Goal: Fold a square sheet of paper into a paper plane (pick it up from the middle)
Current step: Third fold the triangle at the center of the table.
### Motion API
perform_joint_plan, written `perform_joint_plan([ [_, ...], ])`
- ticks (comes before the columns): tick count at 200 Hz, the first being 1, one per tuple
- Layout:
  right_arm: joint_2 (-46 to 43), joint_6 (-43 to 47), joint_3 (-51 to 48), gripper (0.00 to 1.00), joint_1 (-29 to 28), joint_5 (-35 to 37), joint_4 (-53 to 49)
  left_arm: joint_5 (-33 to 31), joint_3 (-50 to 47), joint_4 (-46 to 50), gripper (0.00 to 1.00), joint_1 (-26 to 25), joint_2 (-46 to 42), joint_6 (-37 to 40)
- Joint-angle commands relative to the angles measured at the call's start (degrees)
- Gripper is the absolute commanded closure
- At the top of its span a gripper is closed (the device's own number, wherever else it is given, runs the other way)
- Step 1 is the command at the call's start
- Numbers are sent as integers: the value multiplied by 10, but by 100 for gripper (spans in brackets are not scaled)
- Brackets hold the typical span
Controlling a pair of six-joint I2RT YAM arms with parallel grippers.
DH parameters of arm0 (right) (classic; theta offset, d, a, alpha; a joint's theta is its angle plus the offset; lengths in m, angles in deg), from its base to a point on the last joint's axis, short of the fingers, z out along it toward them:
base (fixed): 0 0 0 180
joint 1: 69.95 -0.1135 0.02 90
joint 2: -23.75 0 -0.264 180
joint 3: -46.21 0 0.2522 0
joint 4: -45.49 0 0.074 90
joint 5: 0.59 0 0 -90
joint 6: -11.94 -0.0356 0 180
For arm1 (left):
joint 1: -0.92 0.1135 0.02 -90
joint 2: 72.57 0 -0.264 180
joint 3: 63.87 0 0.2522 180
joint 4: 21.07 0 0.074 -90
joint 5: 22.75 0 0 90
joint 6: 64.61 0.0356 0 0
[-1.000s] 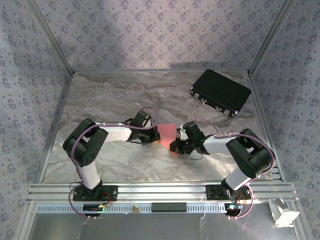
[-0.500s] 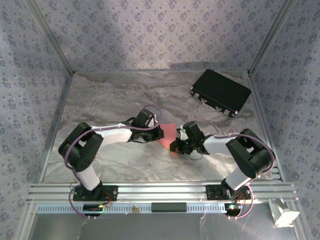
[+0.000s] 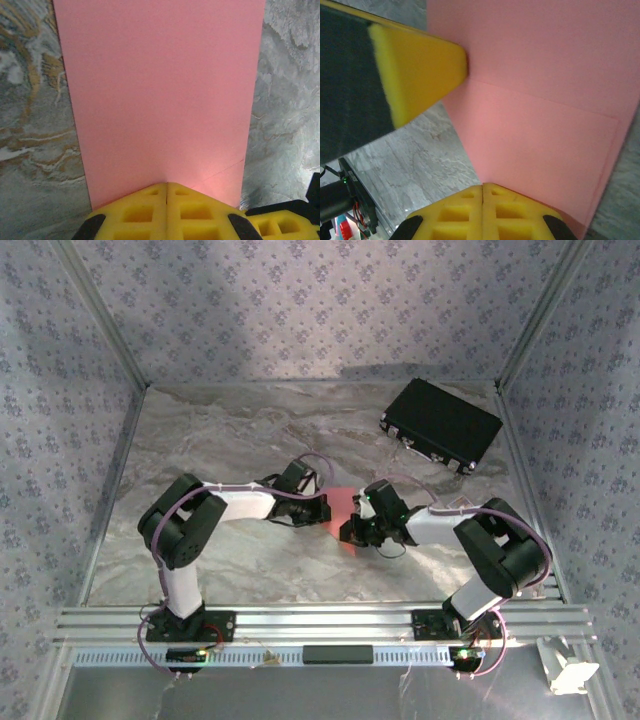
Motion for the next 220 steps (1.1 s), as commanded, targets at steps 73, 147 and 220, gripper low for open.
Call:
perform_joint_plan([
  [73, 79, 14, 51, 100, -7, -14, -5, -15, 0, 55, 100, -2, 24, 24],
  [147, -7, 3, -32, 100, -3, -11, 0, -20, -13, 53, 100, -1, 39, 28],
  [220, -90, -2, -143, 100, 18, 1, -9, -17, -21, 45, 100, -1, 39, 22],
])
